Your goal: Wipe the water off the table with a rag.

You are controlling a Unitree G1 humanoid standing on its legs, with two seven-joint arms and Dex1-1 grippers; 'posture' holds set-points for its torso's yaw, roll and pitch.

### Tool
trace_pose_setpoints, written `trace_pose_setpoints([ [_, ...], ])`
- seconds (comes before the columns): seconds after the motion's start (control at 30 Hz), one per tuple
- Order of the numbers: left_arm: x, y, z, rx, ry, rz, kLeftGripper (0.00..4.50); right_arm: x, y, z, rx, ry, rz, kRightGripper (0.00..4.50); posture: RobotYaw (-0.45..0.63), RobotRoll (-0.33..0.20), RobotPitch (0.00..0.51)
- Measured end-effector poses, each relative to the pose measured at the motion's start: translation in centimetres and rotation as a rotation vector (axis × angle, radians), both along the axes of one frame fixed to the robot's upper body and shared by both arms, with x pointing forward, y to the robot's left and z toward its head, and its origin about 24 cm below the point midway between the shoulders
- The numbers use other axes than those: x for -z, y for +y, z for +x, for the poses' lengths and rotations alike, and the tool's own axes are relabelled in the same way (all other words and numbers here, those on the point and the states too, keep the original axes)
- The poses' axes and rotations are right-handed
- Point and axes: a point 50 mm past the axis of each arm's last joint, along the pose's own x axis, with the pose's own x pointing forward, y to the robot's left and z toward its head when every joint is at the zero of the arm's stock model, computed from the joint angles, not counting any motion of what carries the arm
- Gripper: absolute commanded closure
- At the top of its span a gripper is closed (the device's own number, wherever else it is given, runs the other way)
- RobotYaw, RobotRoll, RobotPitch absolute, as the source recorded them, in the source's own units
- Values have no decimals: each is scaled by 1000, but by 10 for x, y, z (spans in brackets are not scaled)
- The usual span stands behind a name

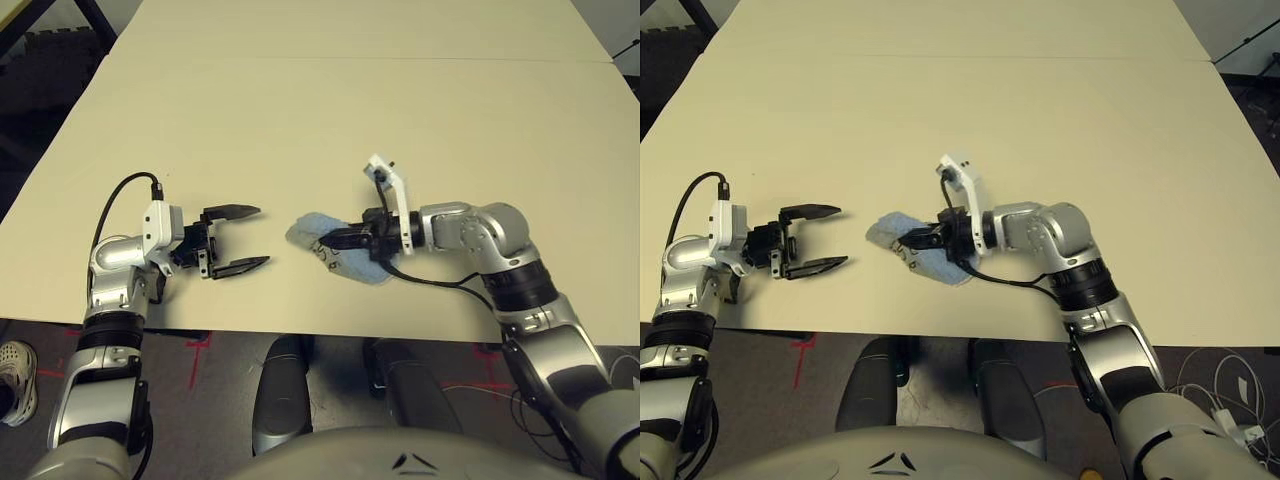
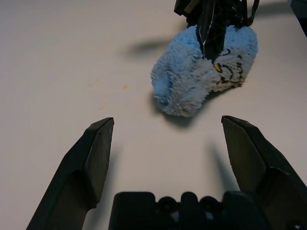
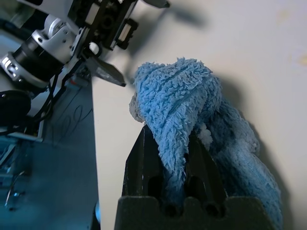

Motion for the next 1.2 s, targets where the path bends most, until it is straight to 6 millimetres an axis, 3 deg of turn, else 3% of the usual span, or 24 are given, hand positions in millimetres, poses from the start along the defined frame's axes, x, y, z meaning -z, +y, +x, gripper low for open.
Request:
trace_pose_setpoints([
  [0.2, -6, 4, -6, 4, -14, 6, 0, 2, 6, 1, -36, -11, 5, 4270, 287, 0, 208],
  [0.43, -11, 3, -9, 20, -24, 9, 0, 4, -6, 7, -10, -24, -12, 4270, 271, 0, 204],
  [0.57, -10, 3, -9, 19, -21, 6, 0, 3, -23, 12, 35, -40, -42, 4270, 261, 0, 205],
  [0.9, -8, -6, -7, 41, -24, -19, 0, -12, -117, 38, 333, -82, -147, 4270, 227, 0, 207],
  [1.2, -10, -11, -4, 56, -37, -31, 0, -25, -182, 50, 540, -127, -236, 4271, 209, 0, 211],
])
